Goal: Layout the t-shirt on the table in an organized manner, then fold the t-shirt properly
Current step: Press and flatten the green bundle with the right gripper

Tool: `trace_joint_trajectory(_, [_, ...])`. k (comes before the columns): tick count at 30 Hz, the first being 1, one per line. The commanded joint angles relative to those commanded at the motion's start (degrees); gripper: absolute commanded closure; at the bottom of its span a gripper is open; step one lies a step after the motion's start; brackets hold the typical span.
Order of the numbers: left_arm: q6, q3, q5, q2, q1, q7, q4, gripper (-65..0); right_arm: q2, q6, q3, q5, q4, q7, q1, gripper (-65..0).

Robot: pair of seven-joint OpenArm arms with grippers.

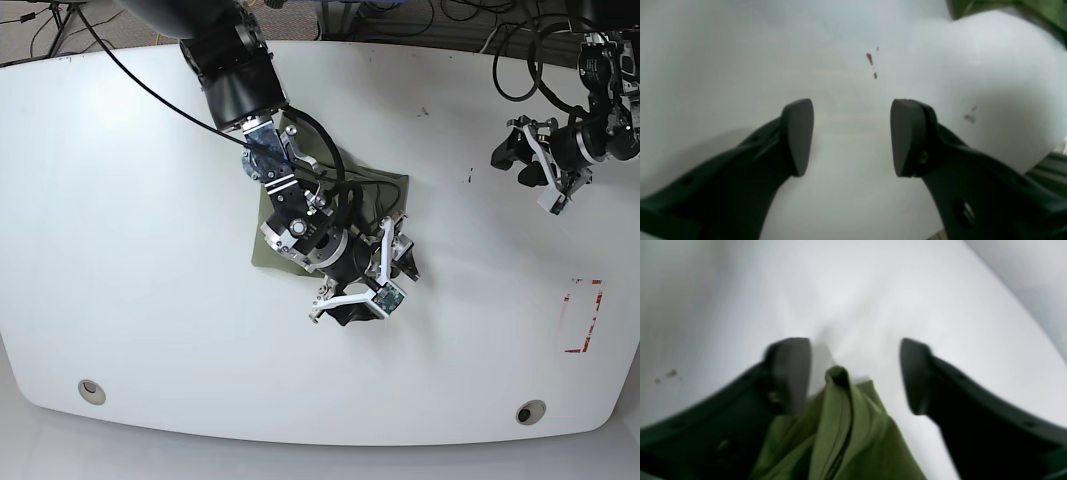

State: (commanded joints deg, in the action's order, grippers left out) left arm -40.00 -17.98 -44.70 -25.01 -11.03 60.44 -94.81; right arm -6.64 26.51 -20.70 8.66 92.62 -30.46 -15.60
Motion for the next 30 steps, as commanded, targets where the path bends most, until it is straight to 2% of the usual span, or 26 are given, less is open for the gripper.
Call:
trace_joint_trajectory(7, [0.0, 0.0, 0.0, 0.1, 0.2, 0.0, 0.0, -34.4, 2.3, 0.35, 1.6, -0.2, 10.5, -4.6, 10.5, -46.8])
trace_joint_trajectory(13, [0.0, 0.0, 0.1, 0.1, 0.3, 0.0, 0.1, -34.4, 2.5, 0.35, 3.2, -2.1, 16.0, -4.6, 19.5, -46.8])
trace_joint_trajectory(18, [0.0, 0.0, 0.1, 0.1, 0.3, 0.0, 0.1, -34.4, 2.6, 0.35, 6.2, -5.2, 15.6, -4.6, 22.7, -46.8])
trace_joint_trajectory(27, [0.0, 0.0, 0.1, 0.1, 0.0, 0.0, 0.1, -34.4, 3.8, 0.35, 10.6, -10.8, 10.0, -4.4, 22.4, -46.3])
trace_joint_trajectory(30, [0.0, 0.0, 0.1, 0.1, -0.1, 0.0, 0.1, -34.4, 4.3, 0.35, 10.6, -13.0, 8.5, -4.4, 21.8, -41.9])
